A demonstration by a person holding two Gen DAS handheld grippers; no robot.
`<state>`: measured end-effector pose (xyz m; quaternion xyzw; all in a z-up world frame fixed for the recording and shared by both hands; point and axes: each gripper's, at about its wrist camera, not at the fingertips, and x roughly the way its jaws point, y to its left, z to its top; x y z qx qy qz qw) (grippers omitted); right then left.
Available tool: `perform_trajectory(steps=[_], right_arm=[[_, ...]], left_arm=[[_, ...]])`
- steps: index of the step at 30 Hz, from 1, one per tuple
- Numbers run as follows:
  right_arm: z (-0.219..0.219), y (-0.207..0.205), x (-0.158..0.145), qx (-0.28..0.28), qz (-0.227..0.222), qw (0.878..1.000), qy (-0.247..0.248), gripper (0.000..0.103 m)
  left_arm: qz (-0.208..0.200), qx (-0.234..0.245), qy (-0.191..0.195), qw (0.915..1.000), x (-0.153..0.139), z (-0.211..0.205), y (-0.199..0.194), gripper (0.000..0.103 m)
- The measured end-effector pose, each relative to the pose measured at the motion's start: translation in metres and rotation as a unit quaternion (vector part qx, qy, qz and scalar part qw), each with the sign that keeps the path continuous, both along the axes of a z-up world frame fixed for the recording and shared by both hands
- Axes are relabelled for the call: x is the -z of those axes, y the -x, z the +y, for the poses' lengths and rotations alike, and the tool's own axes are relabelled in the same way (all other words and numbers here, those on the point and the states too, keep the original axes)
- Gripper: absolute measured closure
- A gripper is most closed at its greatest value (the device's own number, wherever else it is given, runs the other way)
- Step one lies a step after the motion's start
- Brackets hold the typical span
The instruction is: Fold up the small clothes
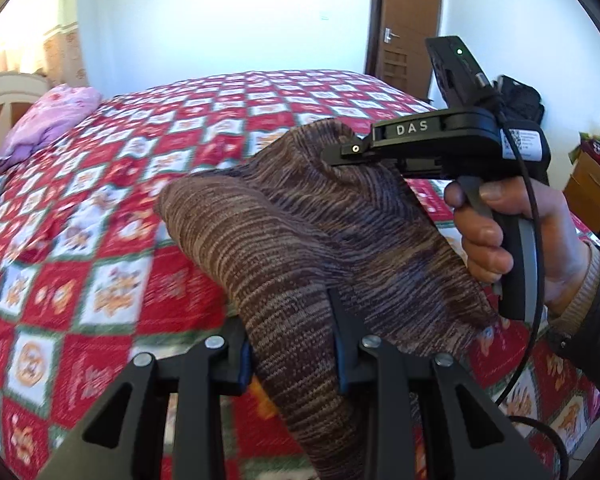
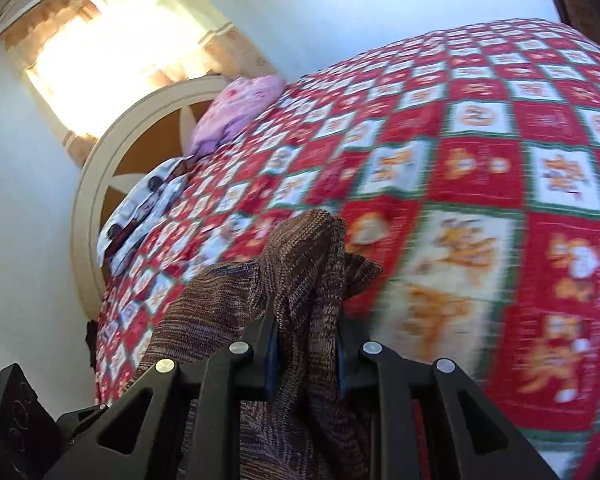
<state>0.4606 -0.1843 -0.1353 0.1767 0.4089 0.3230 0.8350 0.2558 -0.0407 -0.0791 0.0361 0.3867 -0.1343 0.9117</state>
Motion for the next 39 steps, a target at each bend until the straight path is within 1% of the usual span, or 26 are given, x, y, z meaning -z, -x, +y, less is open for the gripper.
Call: perform_trajectory(steps=[8,15,21,29,35,39], right_arm=[[0.072,0.011,-0.003,-0.050,0.002,0.999,-0.003,0.081],[0.138,0.021,-0.011,-0.099,-0.001,0.995,-0.006,0.082],[0.193,0.032,-0.018,-0.137,-0.003,0.990,-0.010,0.082],[0.270,0.050,-0.031,-0.189,-0.014,0.982,-0.001,0.082],[0.313,0.063,-0.039,-0.217,-0.023,0.976,0.009,0.082],[0.335,0.069,-0.039,-0.229,-0.024,0.973,0.016,0.082]], left_arm=[[-0.005,-0.051,0.001,0.9987,-0.003,0.053,0.022,0.072],[-0.008,-0.096,0.004,0.9953,-0.004,0.097,0.041,0.072],[-0.016,-0.133,0.001,0.9910,-0.010,0.131,0.059,0.072],[-0.026,-0.184,-0.004,0.9826,-0.016,0.178,0.083,0.072],[-0.032,-0.214,-0.007,0.9762,-0.017,0.207,0.101,0.072],[-0.033,-0.227,-0.011,0.9733,-0.013,0.222,0.105,0.072]])
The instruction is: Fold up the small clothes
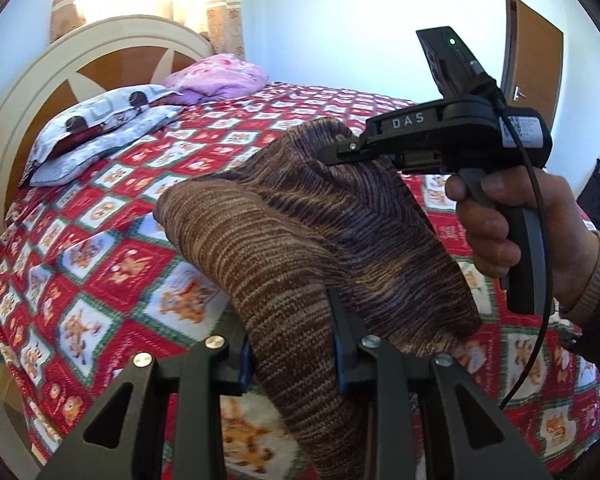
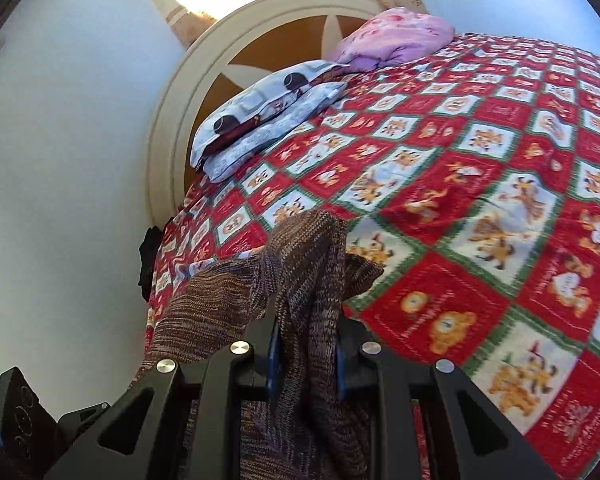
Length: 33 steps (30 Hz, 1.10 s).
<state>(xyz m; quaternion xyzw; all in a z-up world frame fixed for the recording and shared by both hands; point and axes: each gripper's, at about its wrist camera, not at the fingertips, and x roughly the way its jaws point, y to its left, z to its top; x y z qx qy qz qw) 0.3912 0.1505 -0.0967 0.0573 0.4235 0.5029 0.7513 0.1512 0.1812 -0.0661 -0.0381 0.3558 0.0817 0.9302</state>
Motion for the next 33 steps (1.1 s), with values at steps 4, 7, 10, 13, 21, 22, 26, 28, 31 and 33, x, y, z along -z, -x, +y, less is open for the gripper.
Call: perform_trajectory(steps=[4,7,10,13,21,22,26,28,31,33], right_arm=[[0.017,0.005,0.003,-0.010,0.000,1.000,0.006,0.082],[0.029,0.009,0.003,-0.018,-0.001,1.000,0.010,0.082],[0.040,0.010,0.005,-0.026,0.000,1.000,0.013,0.082],[0.049,0.013,0.006,-0.034,0.000,0.999,0.017,0.082],[0.070,0.016,0.019,-0.042,0.001,0.998,0.039,0.082],[0.072,0.015,0.020,-0.041,0.001,0.998,0.041,0.082],[0.074,0.011,0.027,-0.033,0.001,0.998,0.051,0.082],[0.075,0.009,0.031,-0.029,0.001,0.998,0.057,0.082],[0.076,0.006,0.037,-0.025,0.003,0.997,0.069,0.081],[0.072,0.005,0.039,-0.015,0.008,0.998,0.066,0.077]], left_arm=[[0.000,-0.009,0.003,1.0000,0.002,0.009,0.005,0.072],[0.000,-0.015,0.002,0.9999,0.002,0.012,0.010,0.072],[0.000,-0.019,0.001,0.9998,0.002,0.017,0.016,0.072],[0.001,-0.025,0.001,0.9997,0.004,0.023,0.019,0.072],[0.012,-0.036,0.010,0.9992,0.016,0.032,0.023,0.072],[0.013,-0.037,0.011,0.9992,0.017,0.033,0.023,0.072],[0.016,-0.040,0.011,0.9990,0.022,0.034,0.024,0.072],[0.019,-0.043,0.010,0.9989,0.026,0.033,0.024,0.072],[0.029,-0.048,-0.001,0.9984,0.036,0.031,0.024,0.069],[0.031,-0.056,-0.005,0.9979,0.042,0.031,0.026,0.064]])
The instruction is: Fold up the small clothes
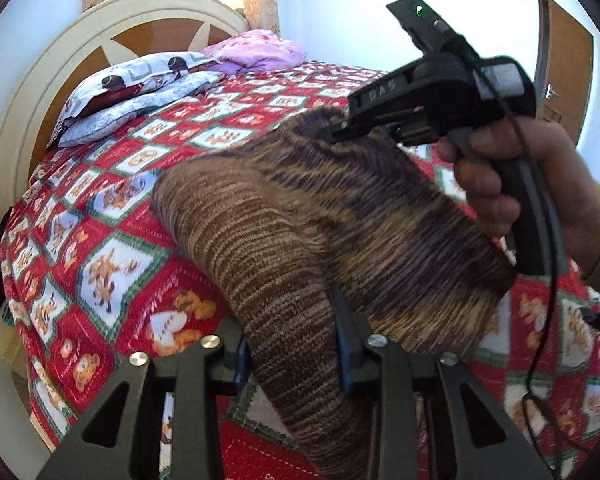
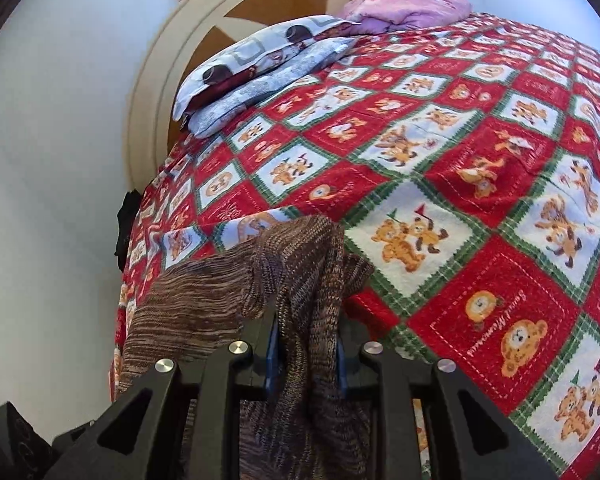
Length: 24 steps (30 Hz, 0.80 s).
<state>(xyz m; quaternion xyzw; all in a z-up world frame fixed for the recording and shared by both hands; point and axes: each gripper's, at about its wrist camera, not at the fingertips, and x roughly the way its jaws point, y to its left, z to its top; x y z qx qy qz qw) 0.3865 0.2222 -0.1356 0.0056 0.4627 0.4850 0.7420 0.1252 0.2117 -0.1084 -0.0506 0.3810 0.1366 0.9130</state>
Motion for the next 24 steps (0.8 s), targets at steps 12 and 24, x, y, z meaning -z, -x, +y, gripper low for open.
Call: perform_trajectory(steps=[12,24], right_arm=[[-0.012,0.059,-0.034,-0.080,-0.062,0.995,-0.025,0.055],[-0.024,0.045,0.011,-0.036,-0.074,0.994,0.075,0.056]], left_arm=[[-0.066,-0.040,-0.017,0.9969,-0.040,0.012,0.026,0.026],[-0.020,-0.088,-0.046,0.9948,0.005,0.029,0.000,0.016]])
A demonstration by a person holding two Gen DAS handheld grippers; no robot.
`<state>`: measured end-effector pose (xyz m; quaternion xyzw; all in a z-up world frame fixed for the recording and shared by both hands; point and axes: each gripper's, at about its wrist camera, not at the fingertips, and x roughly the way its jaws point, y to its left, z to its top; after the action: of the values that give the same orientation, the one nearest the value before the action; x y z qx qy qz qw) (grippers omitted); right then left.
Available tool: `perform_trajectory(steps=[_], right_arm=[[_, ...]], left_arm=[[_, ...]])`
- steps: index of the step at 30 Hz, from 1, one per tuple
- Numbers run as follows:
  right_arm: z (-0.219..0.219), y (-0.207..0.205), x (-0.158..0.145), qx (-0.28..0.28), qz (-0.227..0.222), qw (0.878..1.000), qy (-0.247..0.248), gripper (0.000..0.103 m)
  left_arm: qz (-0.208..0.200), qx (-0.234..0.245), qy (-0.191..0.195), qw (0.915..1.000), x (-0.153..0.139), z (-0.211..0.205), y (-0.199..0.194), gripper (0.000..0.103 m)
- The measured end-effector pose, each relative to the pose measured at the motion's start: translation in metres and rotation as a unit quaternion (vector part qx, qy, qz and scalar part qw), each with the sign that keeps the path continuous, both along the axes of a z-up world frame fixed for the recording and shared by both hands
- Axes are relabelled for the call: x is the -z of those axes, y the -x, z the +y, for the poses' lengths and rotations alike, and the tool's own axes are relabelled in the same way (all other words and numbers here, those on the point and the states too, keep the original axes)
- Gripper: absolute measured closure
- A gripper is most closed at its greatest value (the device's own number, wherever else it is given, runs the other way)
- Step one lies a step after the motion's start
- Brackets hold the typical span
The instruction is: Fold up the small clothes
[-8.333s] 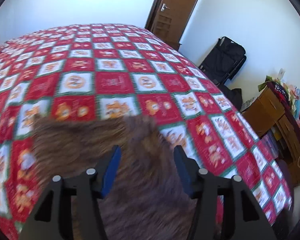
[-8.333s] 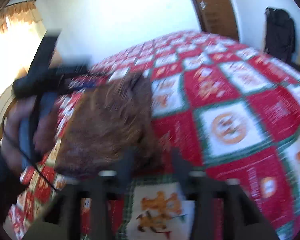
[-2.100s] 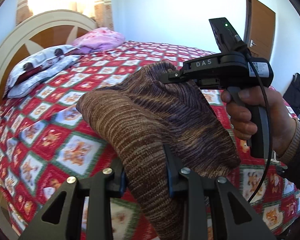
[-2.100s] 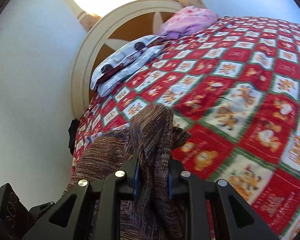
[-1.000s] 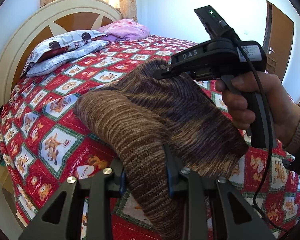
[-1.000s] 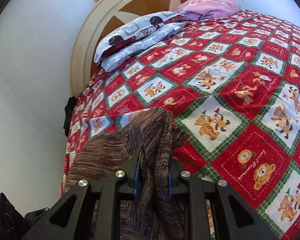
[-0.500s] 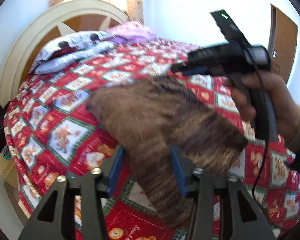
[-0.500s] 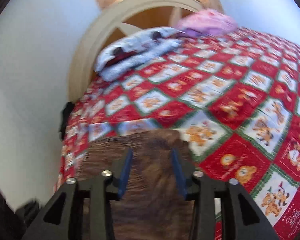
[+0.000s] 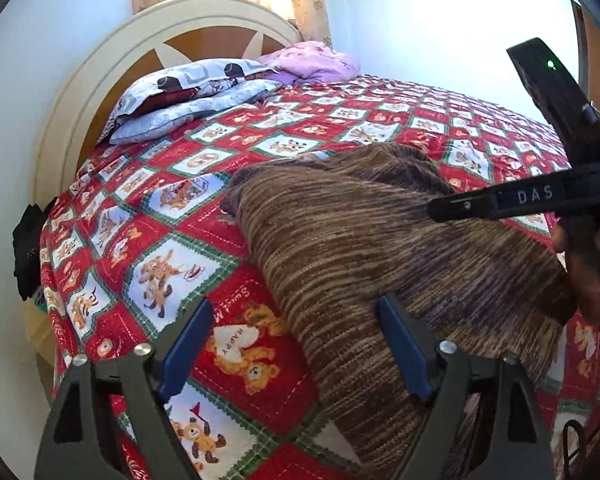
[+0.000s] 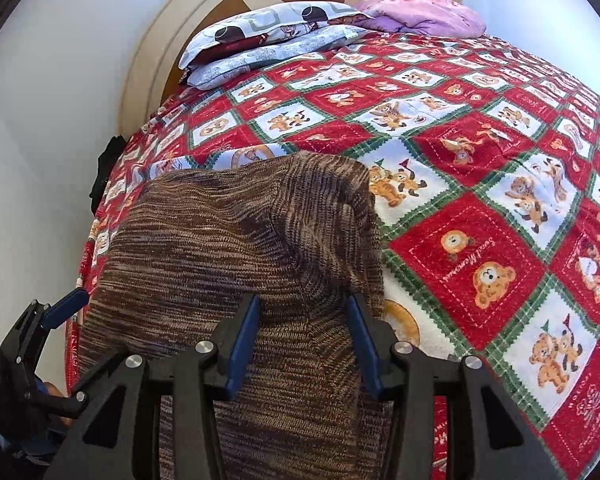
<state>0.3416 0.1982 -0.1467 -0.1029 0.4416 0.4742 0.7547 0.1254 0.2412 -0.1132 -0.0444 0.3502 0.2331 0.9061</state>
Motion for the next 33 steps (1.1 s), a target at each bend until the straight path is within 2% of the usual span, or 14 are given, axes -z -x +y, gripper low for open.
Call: perform_trajectory(steps=[4,7,9,11,14,18,21,23,27,33], right_arm=[[0.000,0.004,-0.002,0.008,-0.019,1.000,0.000,0.055],[-0.017,0.016,-0.017,0.054,-0.055,0.997,0.011,0.055],[-0.033,0.025,-0.029,0.074,-0.057,0.996,-0.004,0.044],[-0.047,0.035,-0.040,0.092,-0.065,0.994,-0.015,0.039],[-0.065,0.062,-0.061,0.098,-0.088,0.991,-0.035,0.039],[-0.081,0.102,-0.091,0.107,-0.147,0.982,-0.049,0.039],[-0.089,0.127,-0.110,0.114,-0.183,0.975,-0.056,0.039],[-0.092,0.140,-0.120,0.115,-0.199,0.971,-0.061,0.039],[-0.095,0.157,-0.131,0.115,-0.216,0.967,-0.069,0.038],[-0.090,0.170,-0.139,0.111,-0.228,0.964,-0.077,0.038]], left_arm=[[-0.006,-0.002,-0.013,0.9999,0.000,-0.006,0.002,0.016],[0.005,0.004,-0.019,0.9998,-0.008,-0.009,0.005,0.015],[0.003,0.009,-0.025,0.9996,-0.018,-0.012,0.012,0.015],[-0.005,0.017,-0.025,0.9995,-0.025,-0.016,0.020,0.015],[-0.015,0.026,-0.026,0.9992,-0.037,-0.022,0.030,0.015],[-0.043,0.036,-0.035,0.9978,-0.061,-0.033,0.048,0.015],[-0.068,0.036,-0.044,0.9961,-0.080,-0.039,0.061,0.008],[-0.083,0.036,-0.051,0.9946,-0.090,-0.042,0.068,0.007],[-0.107,0.039,-0.049,0.9923,-0.107,-0.045,0.076,0.006],[-0.123,0.038,-0.045,0.9906,-0.117,-0.045,0.081,0.004]])
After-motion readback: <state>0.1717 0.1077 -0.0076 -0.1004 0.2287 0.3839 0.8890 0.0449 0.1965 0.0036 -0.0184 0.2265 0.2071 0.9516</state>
